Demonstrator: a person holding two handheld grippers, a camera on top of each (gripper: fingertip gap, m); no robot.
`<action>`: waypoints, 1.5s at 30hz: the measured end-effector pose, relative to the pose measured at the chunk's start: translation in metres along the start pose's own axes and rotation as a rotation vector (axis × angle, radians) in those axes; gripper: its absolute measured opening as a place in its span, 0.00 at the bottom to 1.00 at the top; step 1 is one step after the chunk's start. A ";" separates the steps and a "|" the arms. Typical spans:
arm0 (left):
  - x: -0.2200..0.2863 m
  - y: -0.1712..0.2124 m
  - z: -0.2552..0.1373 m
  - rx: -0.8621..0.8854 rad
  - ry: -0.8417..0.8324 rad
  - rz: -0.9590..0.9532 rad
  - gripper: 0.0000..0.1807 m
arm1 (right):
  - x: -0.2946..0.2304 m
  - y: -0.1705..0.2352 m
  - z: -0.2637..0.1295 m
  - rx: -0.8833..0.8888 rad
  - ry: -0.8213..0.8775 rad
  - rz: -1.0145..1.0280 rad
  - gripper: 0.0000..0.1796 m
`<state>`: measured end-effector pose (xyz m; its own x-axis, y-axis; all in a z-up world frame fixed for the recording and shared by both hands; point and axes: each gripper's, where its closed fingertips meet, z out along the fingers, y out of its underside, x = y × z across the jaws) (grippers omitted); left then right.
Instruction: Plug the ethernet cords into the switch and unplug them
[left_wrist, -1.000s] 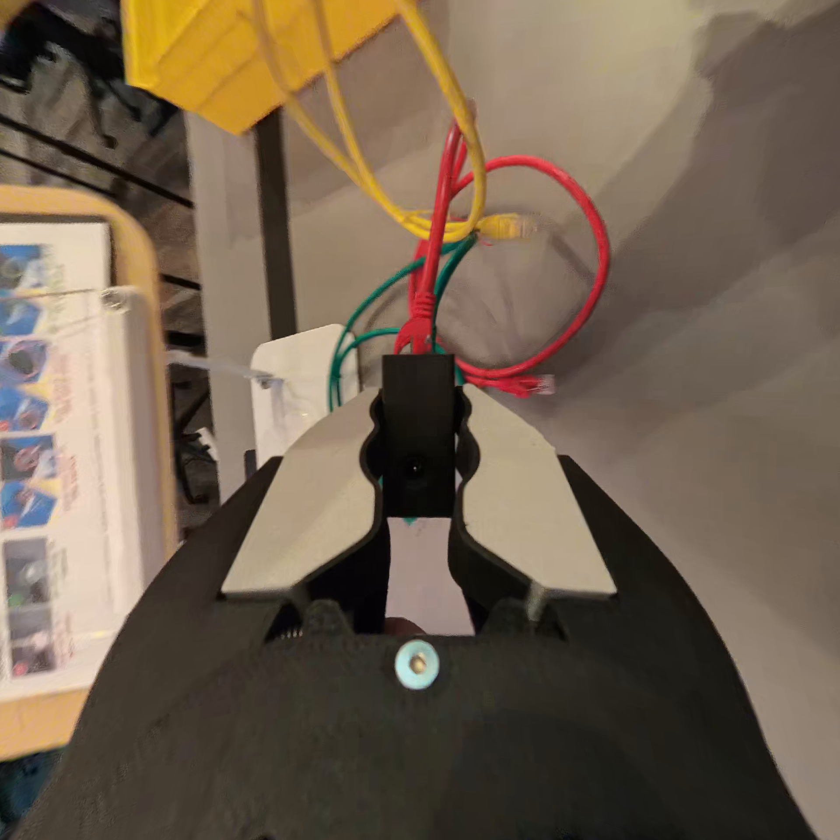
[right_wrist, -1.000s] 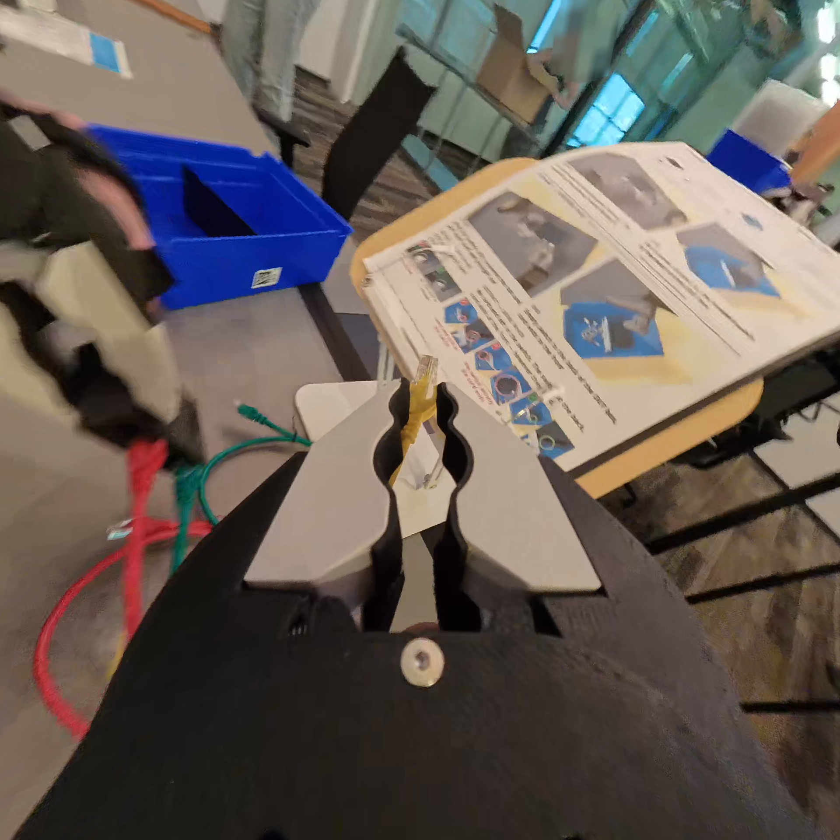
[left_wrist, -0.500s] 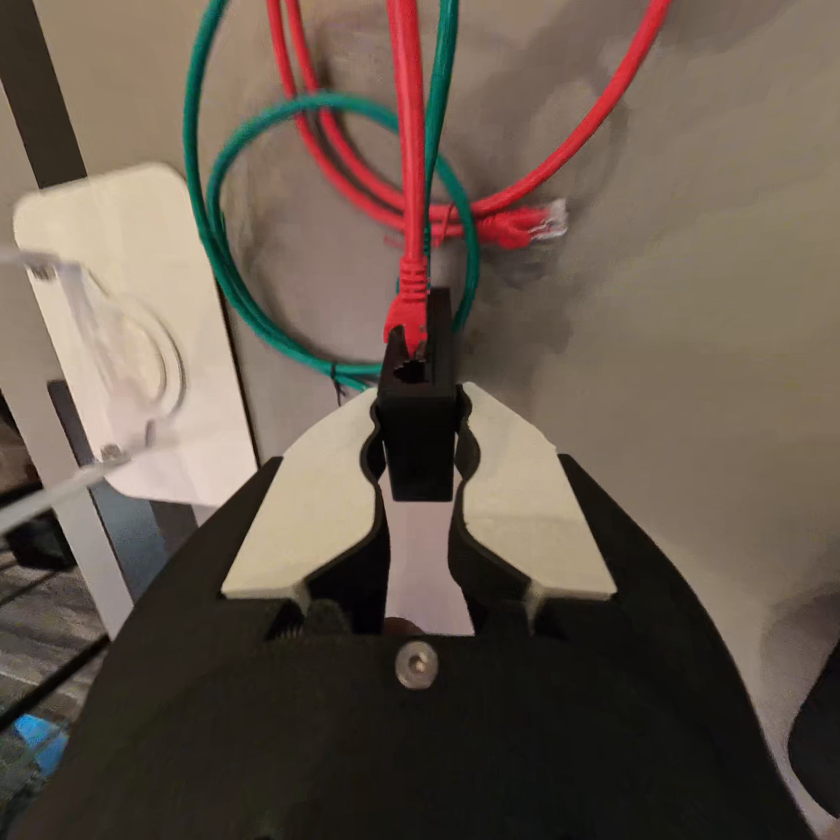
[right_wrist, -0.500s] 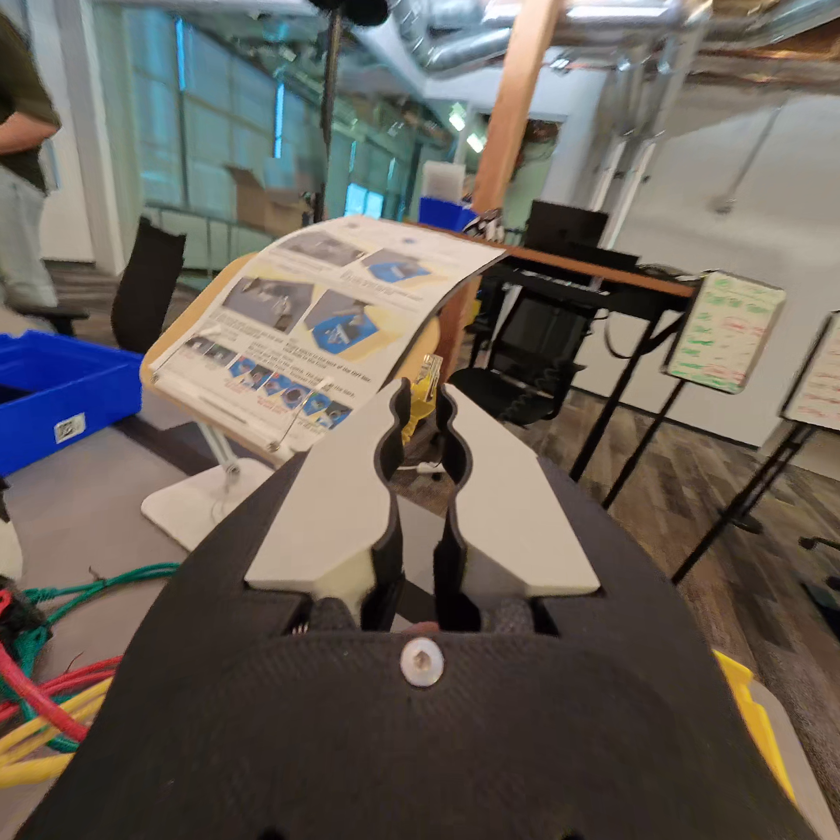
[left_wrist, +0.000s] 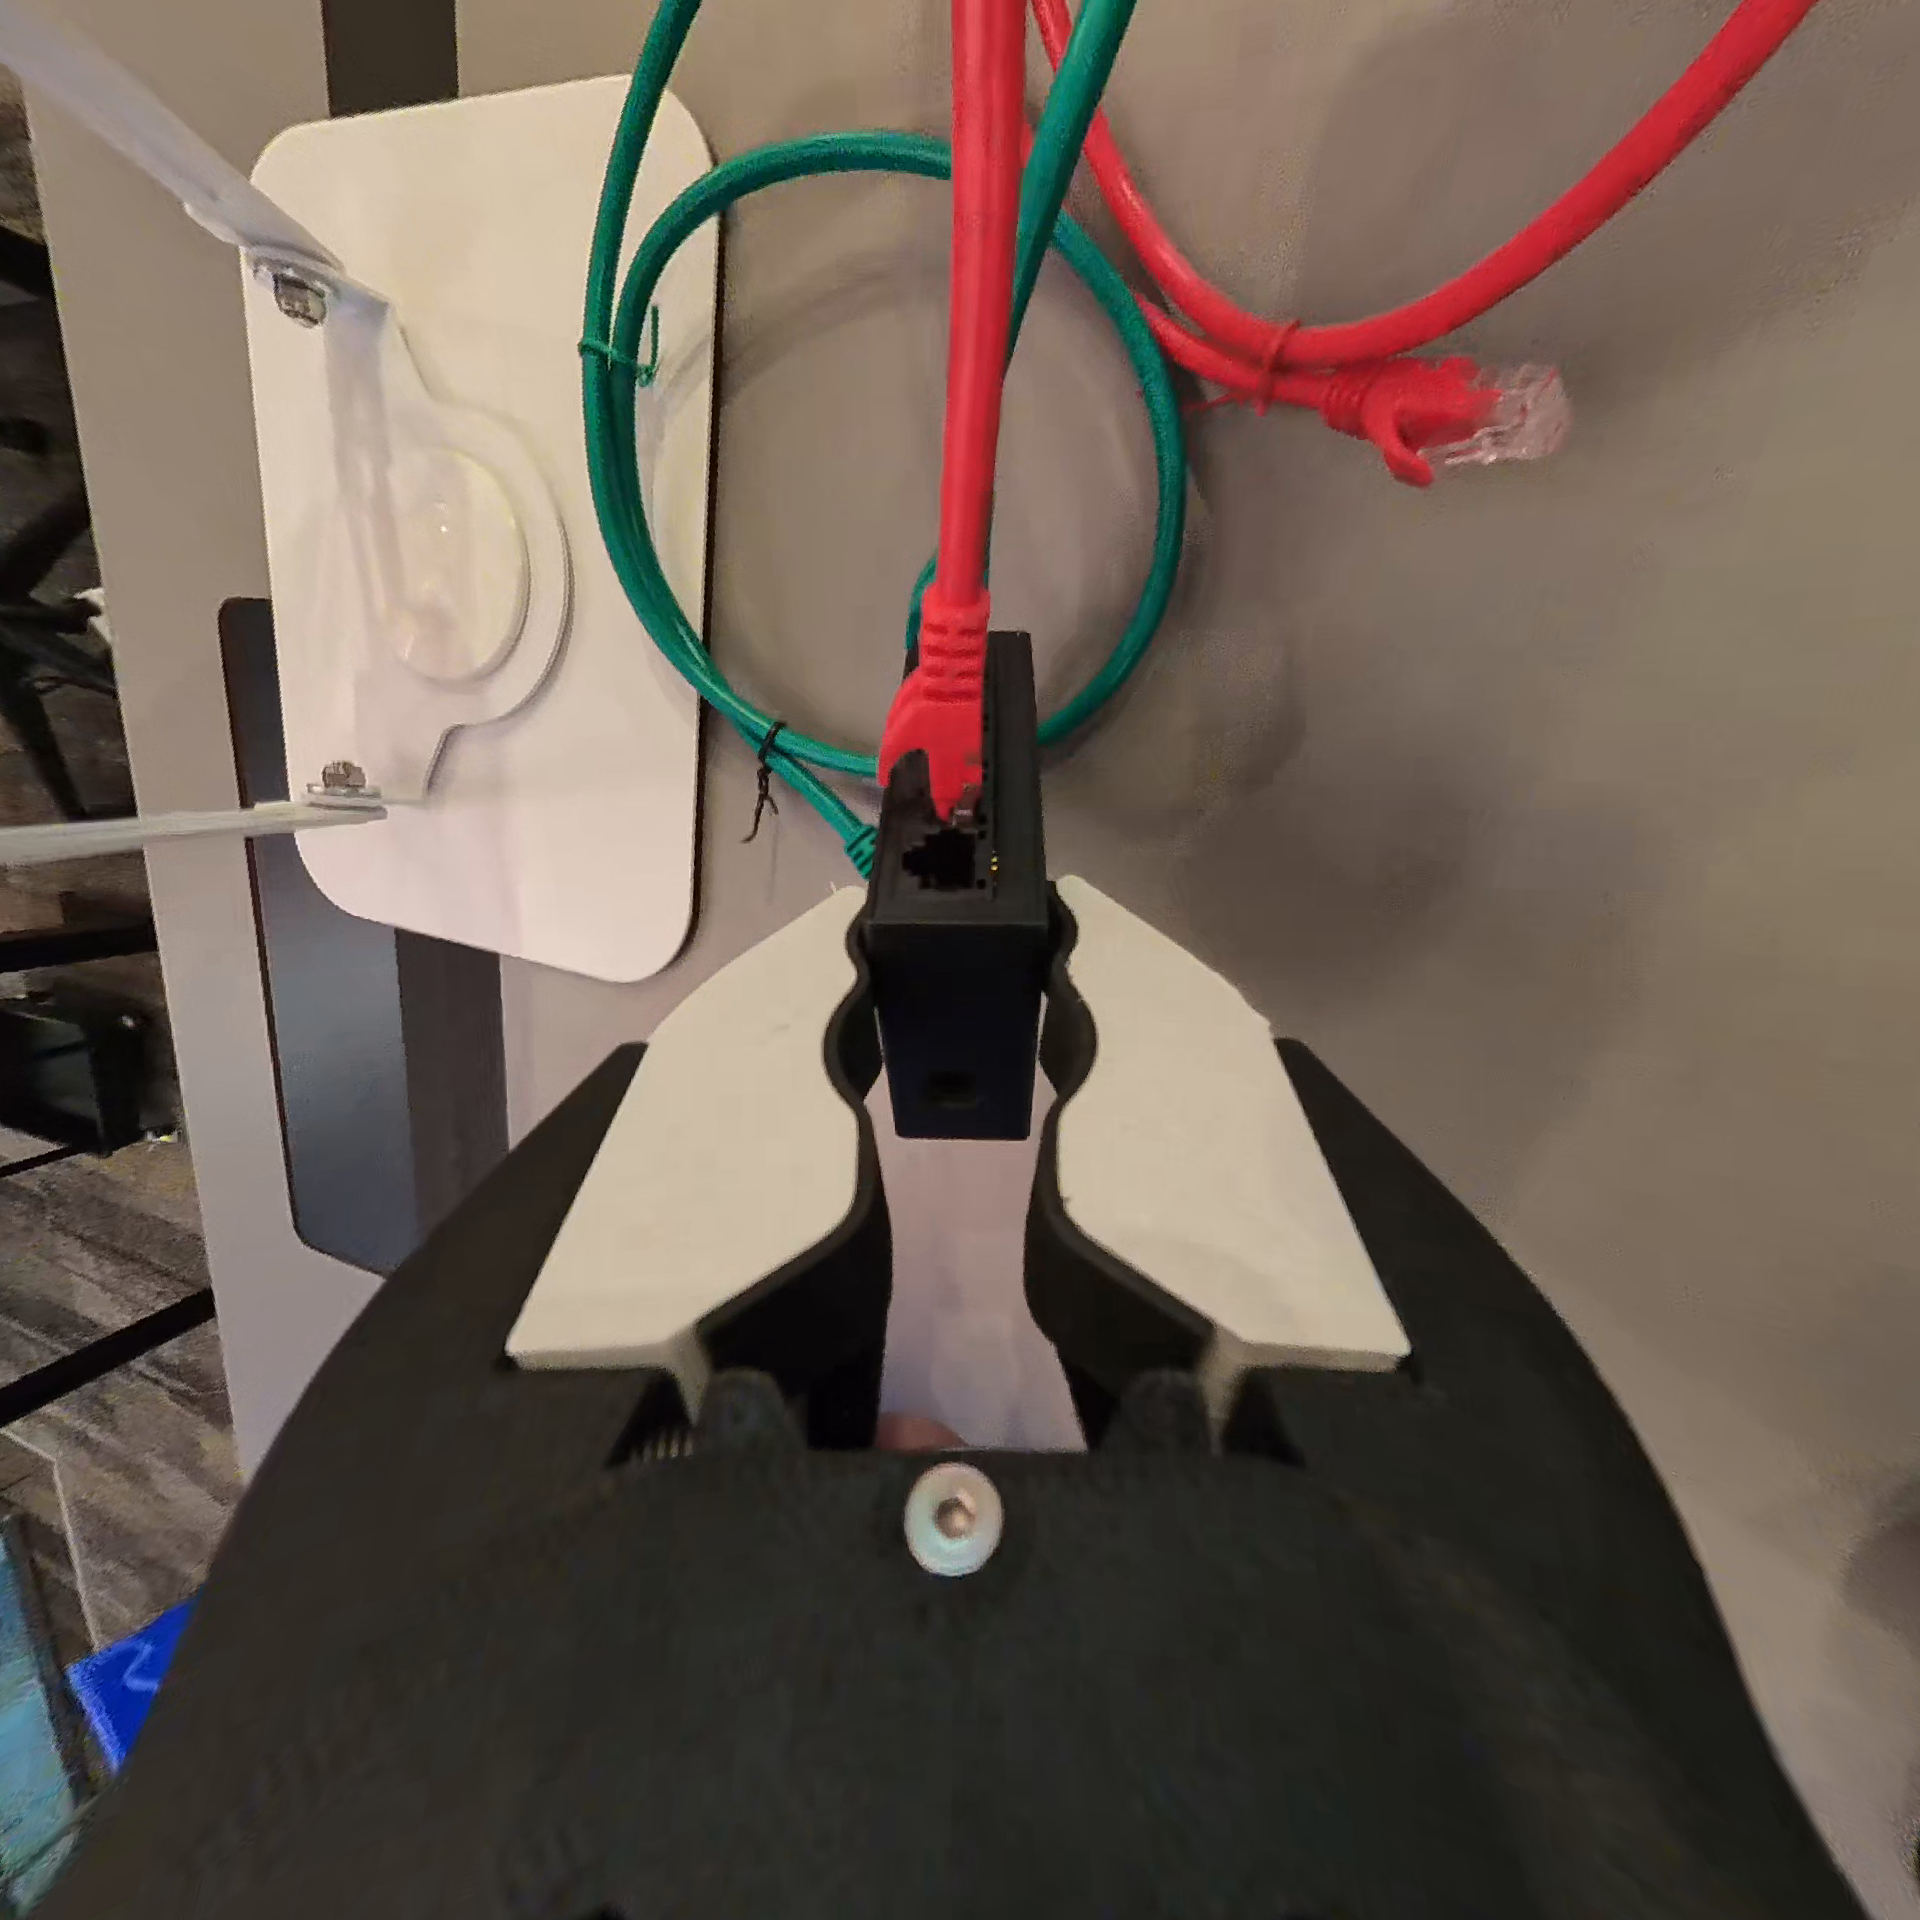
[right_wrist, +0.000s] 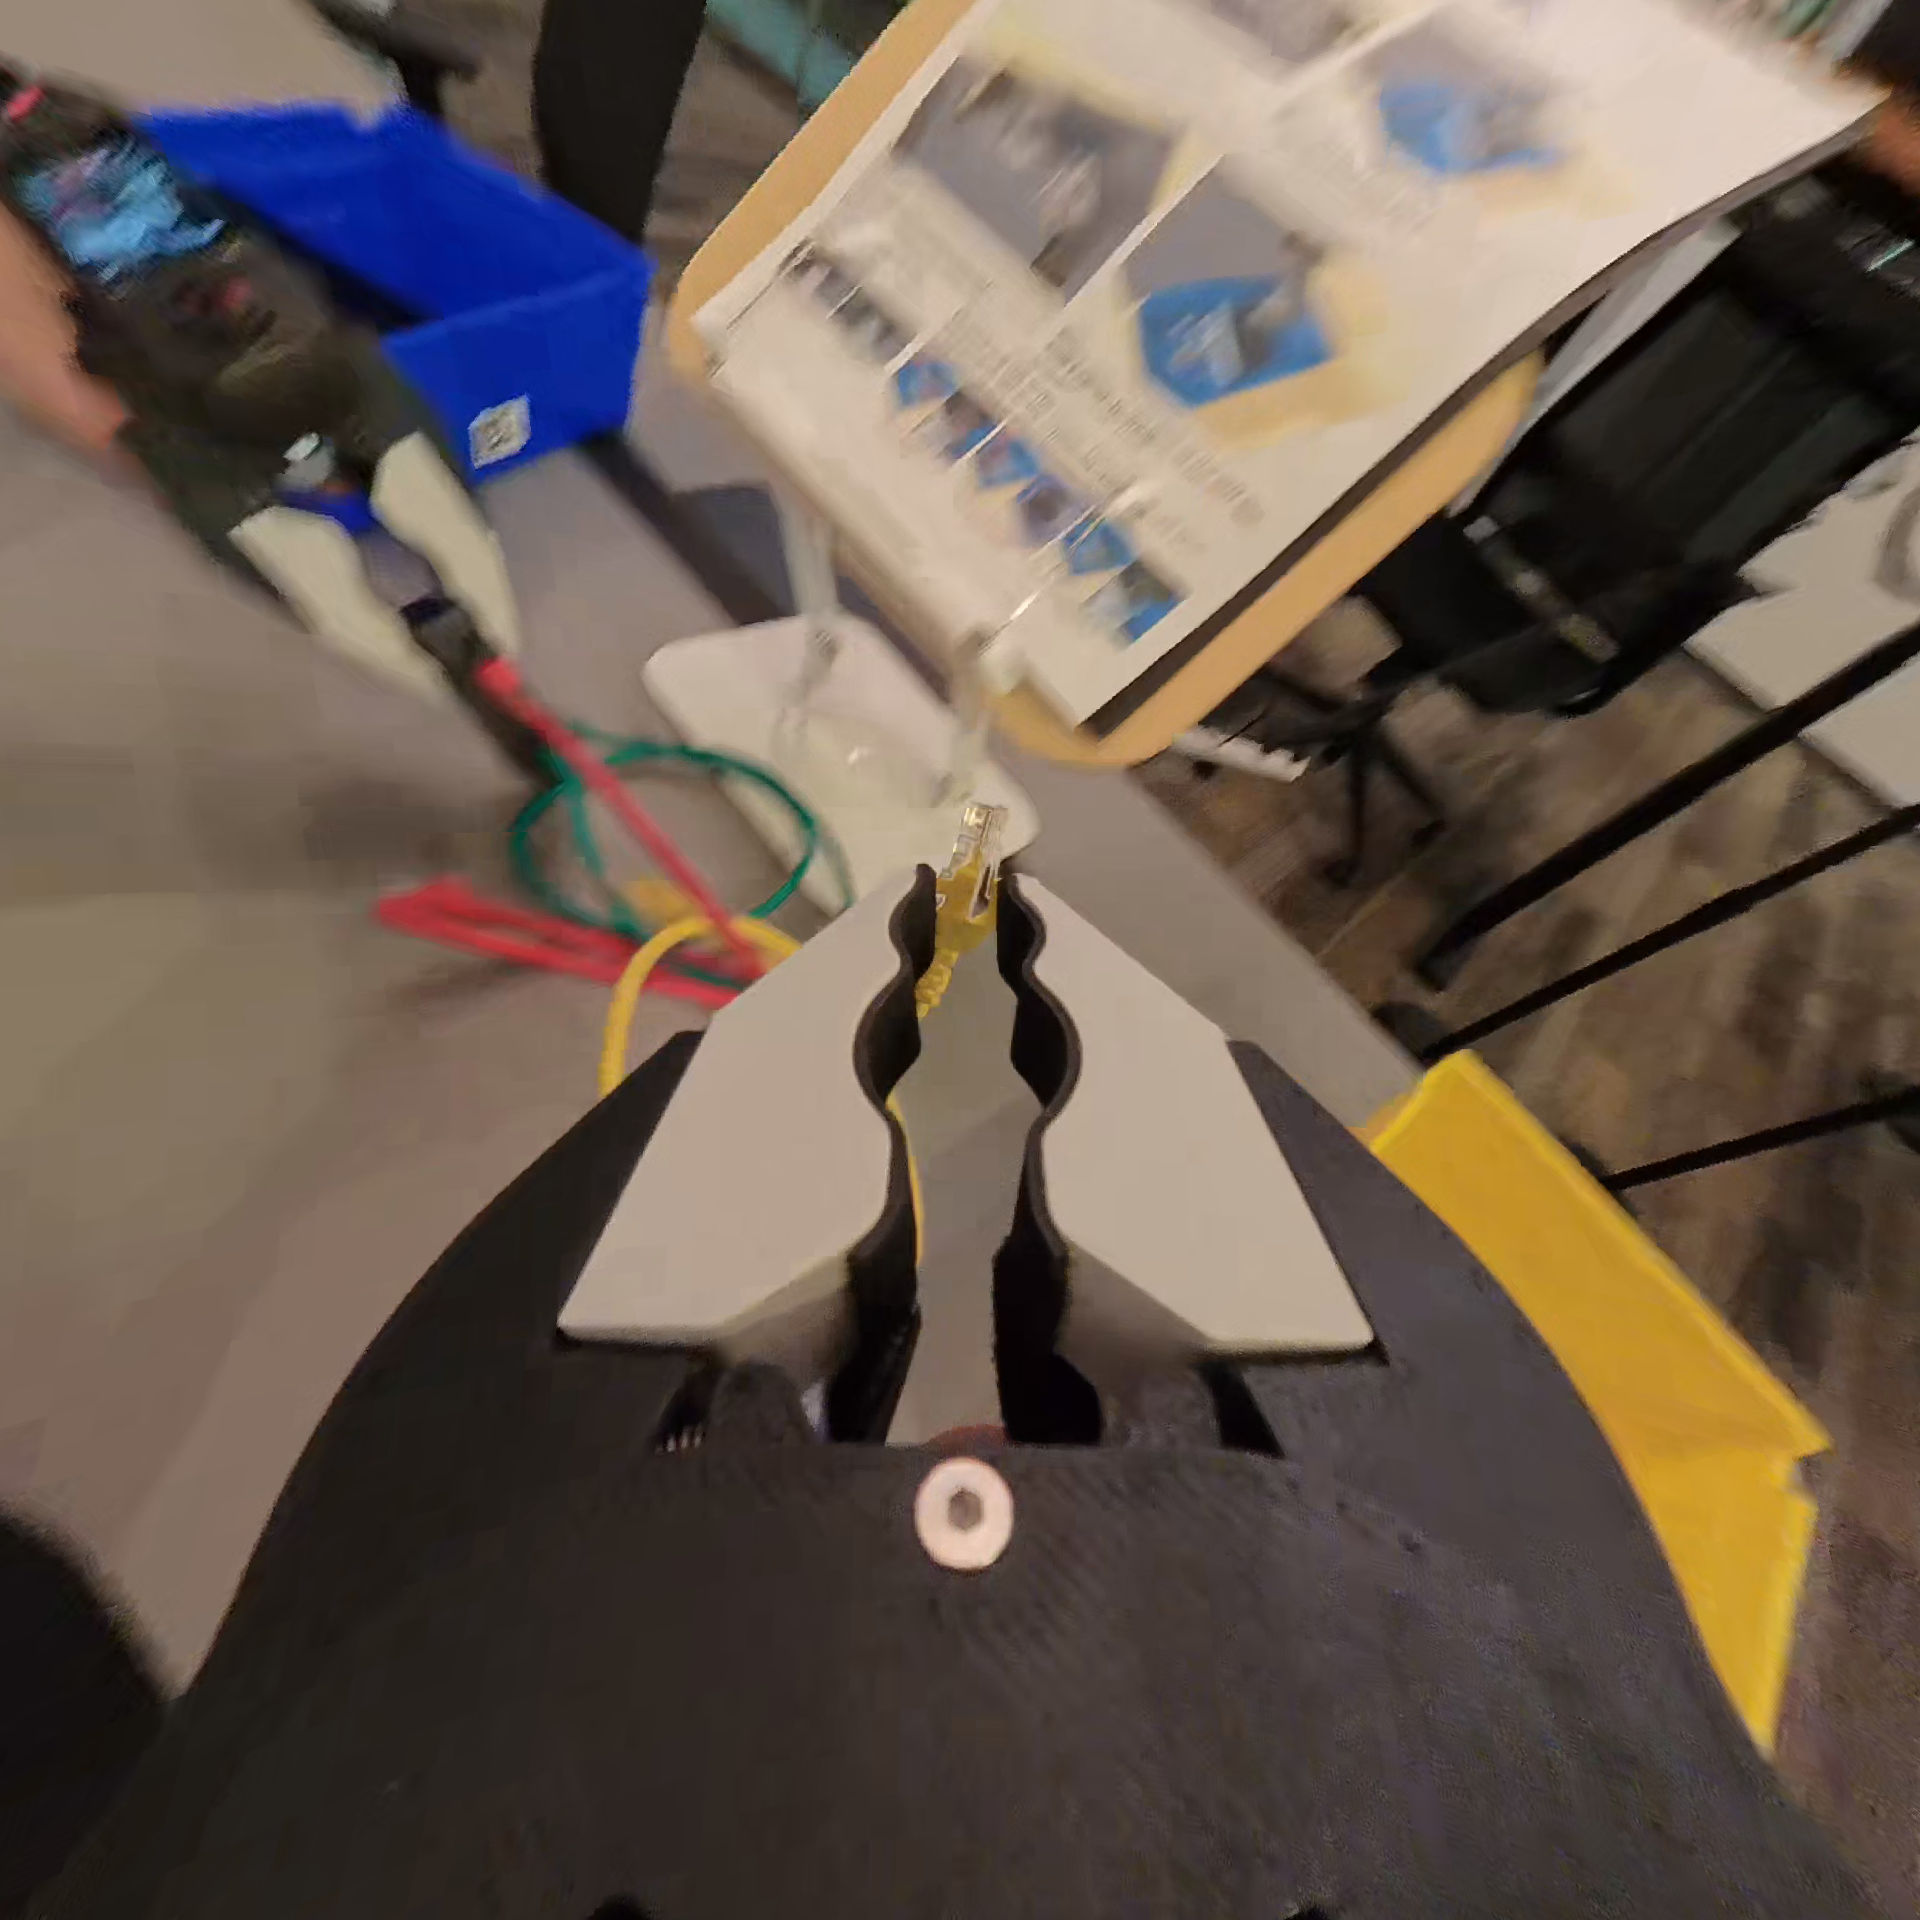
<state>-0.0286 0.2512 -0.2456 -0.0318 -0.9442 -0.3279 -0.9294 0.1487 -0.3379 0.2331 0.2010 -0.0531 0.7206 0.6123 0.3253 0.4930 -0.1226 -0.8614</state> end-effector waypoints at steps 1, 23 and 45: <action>0.001 -0.002 0.001 0.002 0.002 0.009 0.15 | -0.017 0.013 0.001 -0.038 -0.042 0.012 0.05; 0.011 -0.040 -0.008 0.121 -0.035 0.132 0.15 | -0.094 0.138 0.073 -0.493 -0.436 -0.344 0.29; -0.038 -0.023 -0.089 0.374 -0.238 -0.053 0.15 | 0.069 0.095 -0.027 -0.503 0.213 -0.162 0.02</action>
<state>-0.0388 0.2571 -0.1471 0.1387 -0.8657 -0.4810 -0.7294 0.2393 -0.6409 0.3425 0.2103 -0.1023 0.6733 0.4897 0.5539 0.7392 -0.4294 -0.5188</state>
